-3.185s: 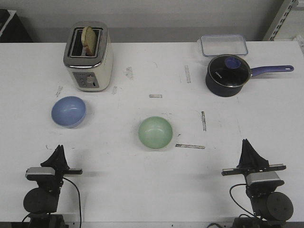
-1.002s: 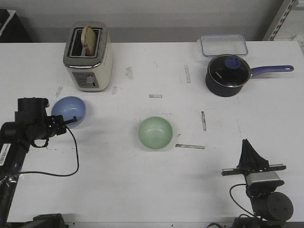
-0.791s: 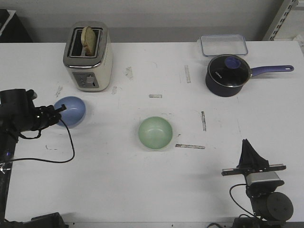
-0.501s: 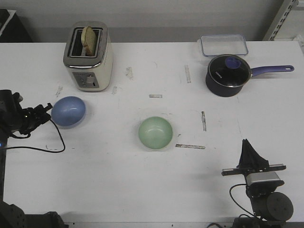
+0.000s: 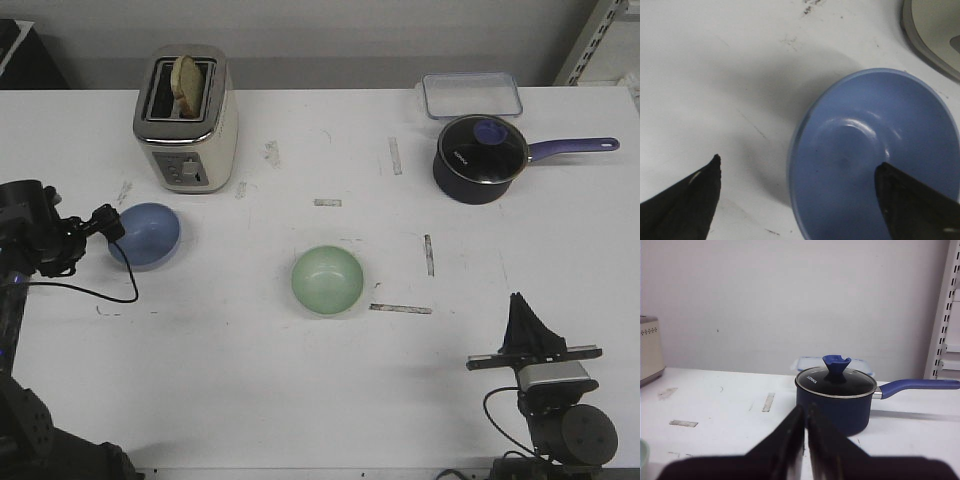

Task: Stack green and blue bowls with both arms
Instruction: 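Reach the left gripper to the light blue bowl and grip its rim, then carry the blue bowl with the left gripper and lower it into the green bowl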

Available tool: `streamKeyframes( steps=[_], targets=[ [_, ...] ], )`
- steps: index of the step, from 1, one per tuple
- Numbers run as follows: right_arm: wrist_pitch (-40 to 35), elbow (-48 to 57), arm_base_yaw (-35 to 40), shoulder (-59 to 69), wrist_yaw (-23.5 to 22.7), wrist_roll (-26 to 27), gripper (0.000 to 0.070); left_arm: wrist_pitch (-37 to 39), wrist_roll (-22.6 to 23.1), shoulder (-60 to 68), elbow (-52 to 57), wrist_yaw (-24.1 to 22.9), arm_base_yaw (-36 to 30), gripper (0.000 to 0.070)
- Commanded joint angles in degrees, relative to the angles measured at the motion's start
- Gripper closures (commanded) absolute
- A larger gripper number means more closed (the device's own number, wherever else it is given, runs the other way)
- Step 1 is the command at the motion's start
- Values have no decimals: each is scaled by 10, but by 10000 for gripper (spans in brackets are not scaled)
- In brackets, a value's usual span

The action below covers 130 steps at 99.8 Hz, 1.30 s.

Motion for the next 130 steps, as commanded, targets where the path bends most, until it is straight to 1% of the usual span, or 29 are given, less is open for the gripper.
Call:
streamKeyframes(
  steps=[1, 5, 11, 16, 26, 31, 34, 42, 53, 75, 97, 114, 130],
  targets=[
    [6, 3, 0, -1, 0, 1, 700, 3, 3, 24, 10, 0, -3, 147],
    [6, 3, 0, -1, 0, 1, 700, 2, 3, 33, 10, 0, -7, 151],
    [6, 3, 0, -1, 0, 1, 700, 2, 3, 49, 10, 0, -12, 202],
    [6, 3, 0, -1, 0, 1, 700, 2, 3, 61, 10, -3, -16, 281],
    [6, 3, 0, -1, 0, 1, 700, 0, 2, 79, 10, -16, -23, 478],
    [6, 3, 0, -1, 0, 1, 700, 1, 2, 83, 10, -19, -23, 535],
    [6, 3, 0, -1, 0, 1, 700, 1, 3, 83, 10, -24, -23, 553],
    [6, 3, 0, -1, 0, 1, 700, 4, 2, 83, 10, -32, -23, 564],
    [6, 3, 0, -1, 0, 1, 700, 4, 2, 83, 10, -34, -23, 698],
    [6, 3, 0, -1, 0, 1, 700, -10, -1, 78, 21, -34, -25, 700],
    [6, 3, 0, -1, 0, 1, 700, -101, -4, 74, 102, -33, -52, 700],
    [6, 3, 0, -1, 0, 1, 700, -144, -3, 74, 168, -33, -106, 700],
    [6, 3, 0, -1, 0, 1, 700, -164, -5, 74, 202, -33, -186, 700]
  ],
)
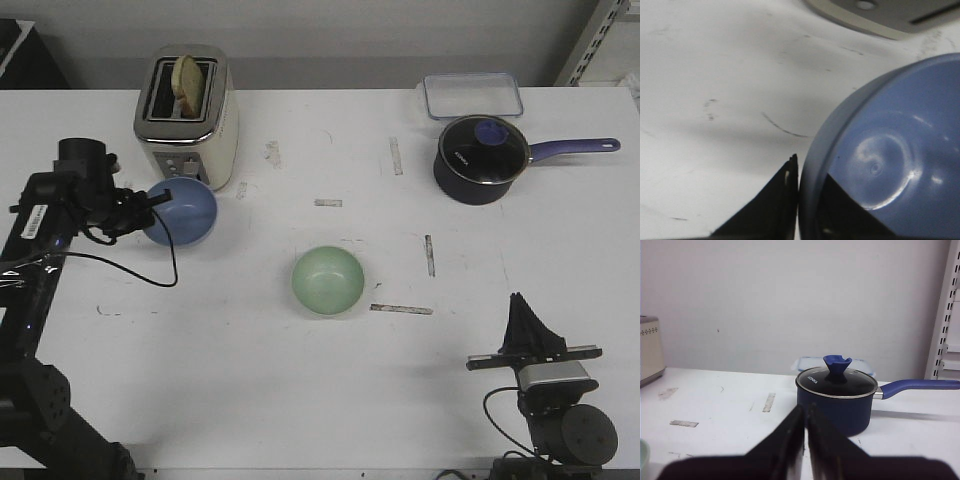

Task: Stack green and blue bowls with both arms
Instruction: 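Carry the blue bowl with the left gripper and lower it into the green bowl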

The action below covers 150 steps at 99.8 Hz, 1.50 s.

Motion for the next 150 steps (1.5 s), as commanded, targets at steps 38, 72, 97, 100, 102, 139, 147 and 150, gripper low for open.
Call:
streamKeyframes(
  steps=[38, 72, 97, 100, 102, 139, 147, 150],
  targets=[
    [6, 3, 0, -1, 0, 1, 700, 79, -41, 3, 26, 16, -262, 700],
    [6, 3, 0, -1, 0, 1, 700, 111, -37, 23, 26, 14, -371, 700],
    [6, 3, 0, -1, 0, 1, 700, 79, -42, 66, 26, 12, -382, 699],
    [6, 3, 0, -1, 0, 1, 700, 78, -43, 71, 26, 12, -382, 699],
    [6, 3, 0, -1, 0, 1, 700, 77, -44, 74, 26, 12, -382, 699],
    [6, 3, 0, -1, 0, 1, 700, 76, -56, 89, 26, 1, -388, 485],
    [6, 3, 0, -1, 0, 1, 700, 76, -56, 87, 26, -4, -388, 485],
    [6, 3, 0, -1, 0, 1, 700, 76, -56, 86, 26, -4, -388, 478]
  ],
)
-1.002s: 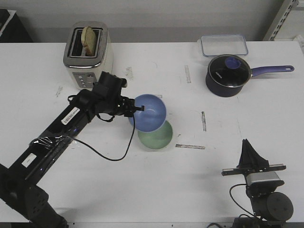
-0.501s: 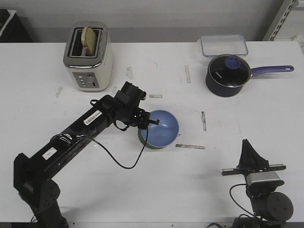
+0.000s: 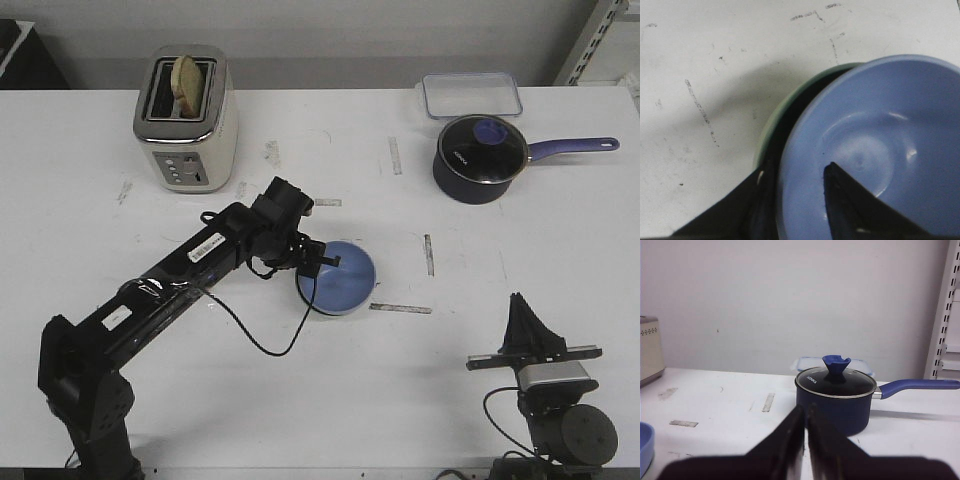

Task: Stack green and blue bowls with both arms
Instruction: 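Carry the blue bowl with the left gripper and lower it into the green bowl, then open the left gripper and retract it away from the stacked bowls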

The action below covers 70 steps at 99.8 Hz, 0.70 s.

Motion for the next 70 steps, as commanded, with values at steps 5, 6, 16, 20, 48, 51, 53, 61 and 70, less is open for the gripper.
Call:
streamKeyframes(
  steps=[5, 6, 16, 20, 48, 51, 53, 61, 70],
  targets=[
    [6, 3, 0, -1, 0, 1, 700, -2, -7, 6, 14, -2, -4, 421],
    [6, 3, 0, -1, 0, 1, 700, -2, -7, 5, 14, -2, -4, 405],
    [6, 3, 0, -1, 0, 1, 700, -6, -6, -4, 14, -2, -4, 316],
    [6, 3, 0, -1, 0, 1, 700, -7, -6, -9, 14, -2, -4, 316],
    [6, 3, 0, -1, 0, 1, 700, -11, -6, -59, 12, -2, 1, 316],
    [6, 3, 0, -1, 0, 1, 700, -9, -6, -65, 11, -2, 2, 316],
    [6, 3, 0, -1, 0, 1, 700, -6, -6, -69, 10, -2, 3, 316],
    [6, 3, 0, -1, 0, 1, 700, 17, -3, -93, -7, -2, 7, 316],
    [6, 3, 0, -1, 0, 1, 700, 66, 10, -130, -48, -3, 14, 316]
  ],
)
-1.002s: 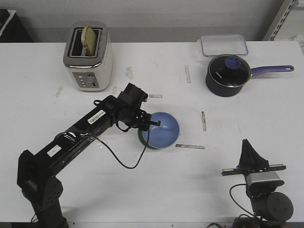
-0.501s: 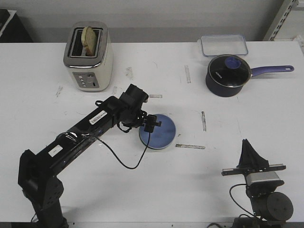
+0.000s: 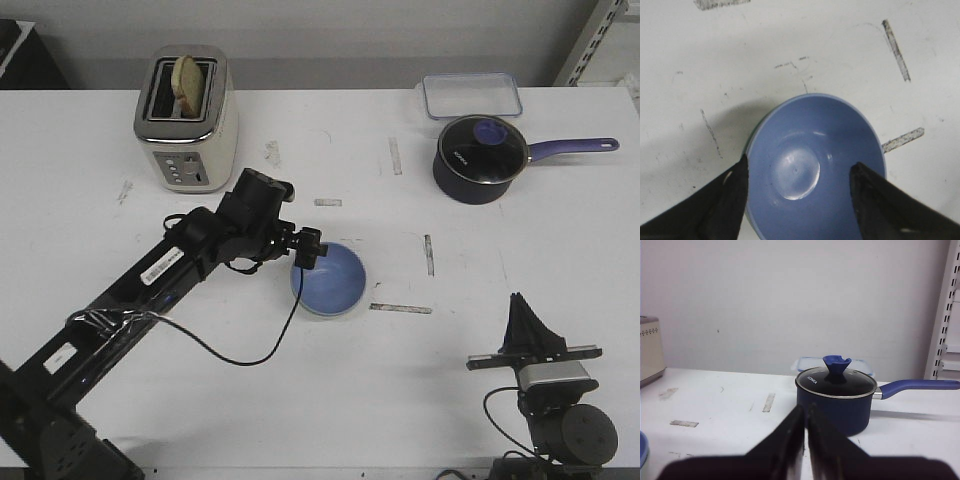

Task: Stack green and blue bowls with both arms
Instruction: 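Open the left gripper and retract it away from the stacked bowls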

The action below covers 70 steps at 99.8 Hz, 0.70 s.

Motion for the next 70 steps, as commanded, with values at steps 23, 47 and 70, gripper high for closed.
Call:
streamKeyframes(
  steps=[23, 47, 70],
  targets=[
    [6, 3, 0, -1, 0, 1, 700, 162, 96, -134, -159, -2, 32, 337],
    [6, 3, 0, -1, 0, 1, 700, 362, 138, -270, -337, -2, 74, 577],
    [6, 3, 0, -1, 0, 1, 700, 428, 138, -385, -462, -60, 140, 699]
  ],
)
